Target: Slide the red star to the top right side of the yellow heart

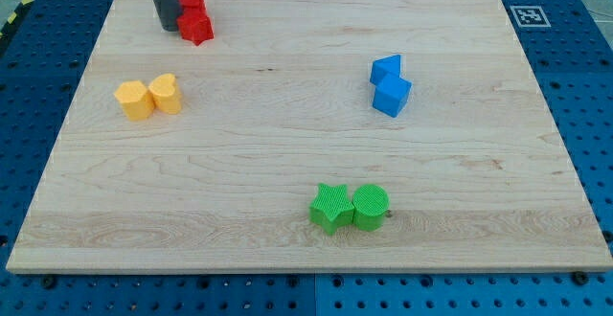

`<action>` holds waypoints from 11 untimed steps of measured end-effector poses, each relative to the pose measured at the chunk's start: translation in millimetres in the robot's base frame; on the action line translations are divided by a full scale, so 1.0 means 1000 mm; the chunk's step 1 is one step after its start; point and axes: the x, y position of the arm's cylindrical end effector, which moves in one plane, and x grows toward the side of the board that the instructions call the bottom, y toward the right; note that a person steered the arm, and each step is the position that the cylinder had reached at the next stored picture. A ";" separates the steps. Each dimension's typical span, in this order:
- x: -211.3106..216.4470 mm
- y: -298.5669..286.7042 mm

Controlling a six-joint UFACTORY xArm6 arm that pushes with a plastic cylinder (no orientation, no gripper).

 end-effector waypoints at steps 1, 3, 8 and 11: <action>-0.010 -0.001; -0.040 0.013; 0.019 0.048; 0.004 -0.006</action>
